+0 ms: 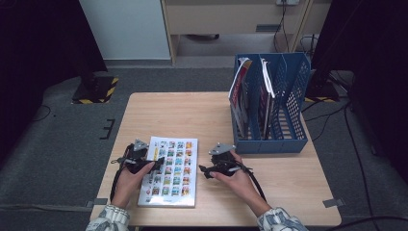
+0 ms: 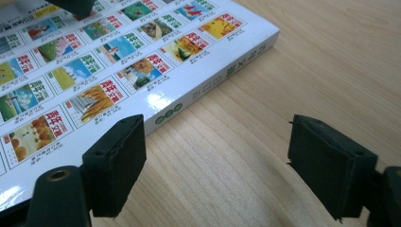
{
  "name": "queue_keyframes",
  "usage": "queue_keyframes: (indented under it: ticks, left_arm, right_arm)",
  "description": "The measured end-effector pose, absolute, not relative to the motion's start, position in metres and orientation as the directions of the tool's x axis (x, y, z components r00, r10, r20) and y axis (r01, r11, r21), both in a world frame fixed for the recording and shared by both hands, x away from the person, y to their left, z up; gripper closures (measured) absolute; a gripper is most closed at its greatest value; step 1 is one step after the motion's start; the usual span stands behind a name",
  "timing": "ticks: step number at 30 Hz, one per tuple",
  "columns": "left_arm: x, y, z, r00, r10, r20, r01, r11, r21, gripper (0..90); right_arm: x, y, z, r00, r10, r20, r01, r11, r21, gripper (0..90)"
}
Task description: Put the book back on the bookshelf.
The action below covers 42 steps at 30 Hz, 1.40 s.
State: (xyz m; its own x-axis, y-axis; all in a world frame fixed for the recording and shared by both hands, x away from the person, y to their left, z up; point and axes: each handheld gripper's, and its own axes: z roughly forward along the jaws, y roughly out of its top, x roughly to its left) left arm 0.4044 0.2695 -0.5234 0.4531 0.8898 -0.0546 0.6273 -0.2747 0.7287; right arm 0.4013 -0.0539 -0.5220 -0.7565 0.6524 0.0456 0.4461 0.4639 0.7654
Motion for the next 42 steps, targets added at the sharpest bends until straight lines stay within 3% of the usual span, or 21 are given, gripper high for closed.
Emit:
queue_keyframes:
  ticks: [18, 28, 31, 42]
  left_arm:
    - [0.407, 0.274, -0.530, 0.422, 0.887, -0.186, 0.685, -0.178, 0.706, 8.0]
    - [0.406, 0.271, -0.530, 0.438, 0.878, -0.194, 0.682, -0.184, 0.708, 8.1]
    - [0.406, 0.271, -0.530, 0.436, 0.878, -0.198, 0.685, -0.181, 0.706, 9.0]
    - [0.406, 0.273, -0.528, 0.432, 0.879, -0.202, 0.690, -0.179, 0.701, 12.1]
  right_arm:
    - [0.405, -0.046, -0.537, -0.752, 0.657, 0.056, 0.475, 0.481, 0.737, 16.3]
    - [0.403, -0.043, -0.539, -0.765, 0.644, 0.007, 0.445, 0.520, 0.729, 13.4]
    - [0.404, -0.043, -0.539, -0.744, 0.668, 0.011, 0.470, 0.511, 0.720, 8.1]
    - [0.403, -0.045, -0.529, -0.727, 0.685, 0.050, 0.480, 0.455, 0.750, 13.4]
